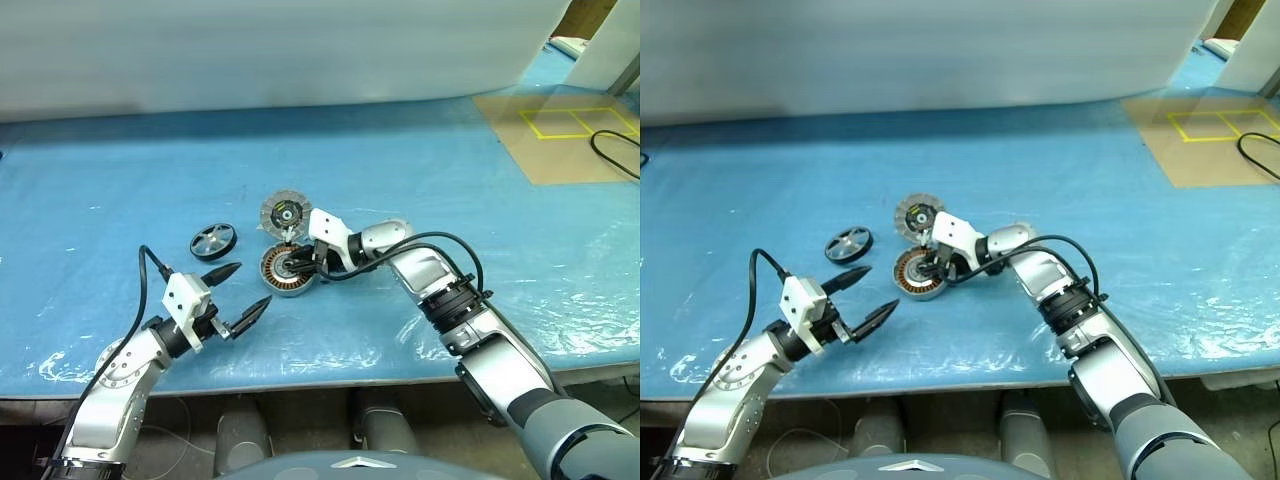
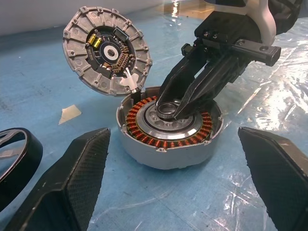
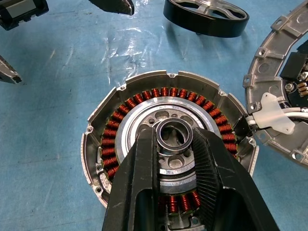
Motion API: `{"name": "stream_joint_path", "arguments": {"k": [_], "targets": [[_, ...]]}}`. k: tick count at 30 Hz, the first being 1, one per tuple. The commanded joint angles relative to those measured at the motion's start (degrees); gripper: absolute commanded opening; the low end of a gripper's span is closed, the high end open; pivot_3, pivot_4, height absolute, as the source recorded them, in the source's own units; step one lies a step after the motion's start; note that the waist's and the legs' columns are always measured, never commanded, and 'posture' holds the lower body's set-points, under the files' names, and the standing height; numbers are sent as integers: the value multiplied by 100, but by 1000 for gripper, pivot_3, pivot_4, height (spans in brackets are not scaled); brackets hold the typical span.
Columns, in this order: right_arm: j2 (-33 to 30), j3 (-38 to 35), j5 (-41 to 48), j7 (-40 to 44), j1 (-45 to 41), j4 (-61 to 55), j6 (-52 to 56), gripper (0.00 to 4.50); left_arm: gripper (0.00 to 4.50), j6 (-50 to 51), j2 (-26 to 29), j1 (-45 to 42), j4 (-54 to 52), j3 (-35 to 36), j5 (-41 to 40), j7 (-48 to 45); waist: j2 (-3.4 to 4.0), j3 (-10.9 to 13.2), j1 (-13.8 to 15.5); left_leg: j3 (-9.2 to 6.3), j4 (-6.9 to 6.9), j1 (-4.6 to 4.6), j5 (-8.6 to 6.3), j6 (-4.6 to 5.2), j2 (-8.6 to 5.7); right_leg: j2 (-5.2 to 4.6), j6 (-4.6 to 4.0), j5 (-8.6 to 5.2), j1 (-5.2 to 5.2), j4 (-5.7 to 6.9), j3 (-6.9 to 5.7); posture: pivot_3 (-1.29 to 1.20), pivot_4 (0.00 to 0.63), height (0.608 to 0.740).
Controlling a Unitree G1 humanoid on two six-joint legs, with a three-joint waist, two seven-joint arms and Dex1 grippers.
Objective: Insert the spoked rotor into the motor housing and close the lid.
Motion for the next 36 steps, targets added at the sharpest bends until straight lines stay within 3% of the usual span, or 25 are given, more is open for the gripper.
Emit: {"name": "stream_joint_path", "arguments": {"k": [1,12,21,28,32,36], "targets": [[29,6,-22,6,76,23,27,655,4500,-58,40,10,-212,84,-53,-16,0,0,-1,0,0,0,0,0,0,0,0,0,0,1,0,0,150,740],[77,22,4,67,120,-3,101,655,4500,-50,32,-12,-201,50,-32,-5,0,0,-4,0,0,1,0,0,0,0,0,0,0,3,1,0,150,740],[212,-257,229,35,58,22,252,3723,4500,-34,41,-22,-185,56,-37,-10,0,0,0,0,2,4,-1,1,0,-1,0,0,3,7,0,0,150,740],[496,-712,784,-16,-47,-198,938,3723,4500,-8,50,-63,-159,34,-42,-40,0,0,1,0,2,-1,0,0,1,0,0,0,-1,5,0,0,150,740],[430,-517,599,-63,85,-257,746,2535,4500,1,48,-89,-145,24,-33,-52,0,0,2,0,1,-2,0,-1,1,0,0,0,-2,3,-1,0,150,740],[399,-350,409,-163,140,-164,477,1065,4500,20,56,-108,-136,16,-29,-65,0,0,2,0,1,-1,0,-1,0,0,0,0,-1,4,-1,0,150,740]]}}
